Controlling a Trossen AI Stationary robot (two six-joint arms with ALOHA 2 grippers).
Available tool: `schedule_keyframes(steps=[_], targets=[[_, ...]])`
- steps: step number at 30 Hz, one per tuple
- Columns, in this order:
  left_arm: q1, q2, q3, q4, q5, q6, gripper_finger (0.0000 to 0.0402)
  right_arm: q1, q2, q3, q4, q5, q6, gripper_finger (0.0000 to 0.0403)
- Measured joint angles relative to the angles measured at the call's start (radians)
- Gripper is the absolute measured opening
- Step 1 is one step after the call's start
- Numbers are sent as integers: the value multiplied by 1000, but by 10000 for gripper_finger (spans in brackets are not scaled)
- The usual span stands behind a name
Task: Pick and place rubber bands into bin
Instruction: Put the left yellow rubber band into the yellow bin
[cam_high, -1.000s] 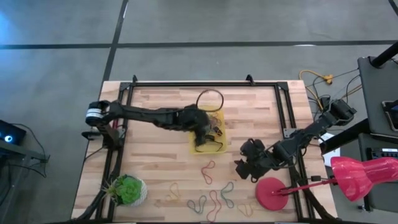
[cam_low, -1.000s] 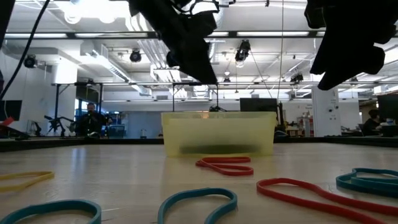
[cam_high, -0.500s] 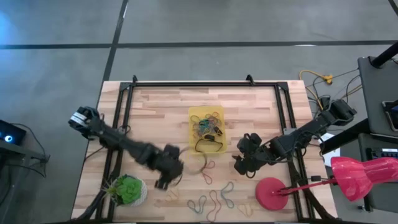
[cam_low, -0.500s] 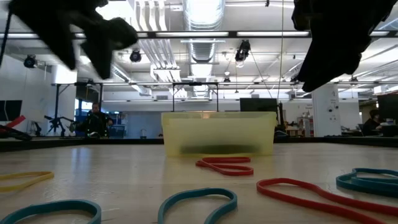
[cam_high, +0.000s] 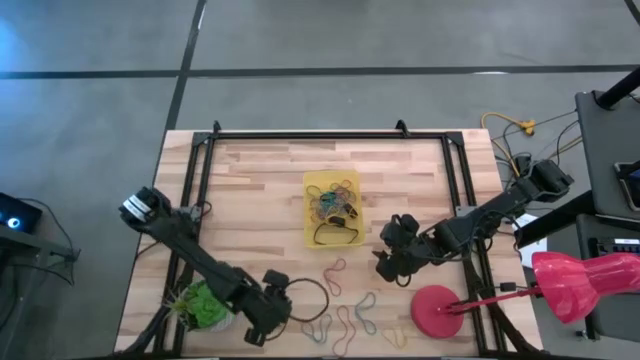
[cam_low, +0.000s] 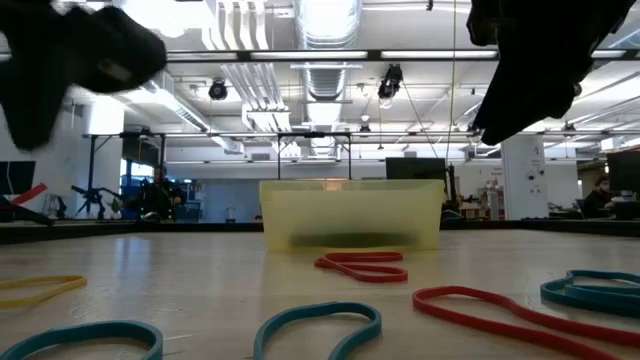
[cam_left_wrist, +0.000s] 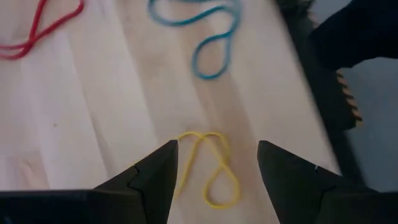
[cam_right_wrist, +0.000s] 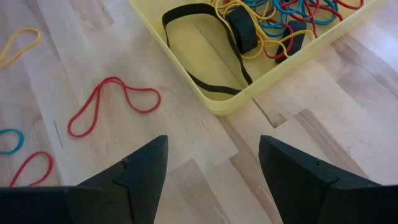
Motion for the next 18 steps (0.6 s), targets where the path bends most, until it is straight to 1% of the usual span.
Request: schedule_keyframes(steps=[4, 8, 13, 16, 18], targets=[[-1, 68, 0, 20, -4, -3, 205, 0, 0, 0, -2, 0, 1, 237], [-1, 132, 2, 31, 0, -51, 205, 0, 0, 0, -2, 0, 4, 237], [-5, 182, 5, 62, -6, -84, 203, 0, 0, 0, -2, 0, 4, 237], [-6, 198, 7, 61, -7, -125, 187, 0, 0, 0, -3, 0, 20, 237], [-6, 198, 7, 61, -4, -130, 166, 0, 0, 0, -3, 0, 34, 237]])
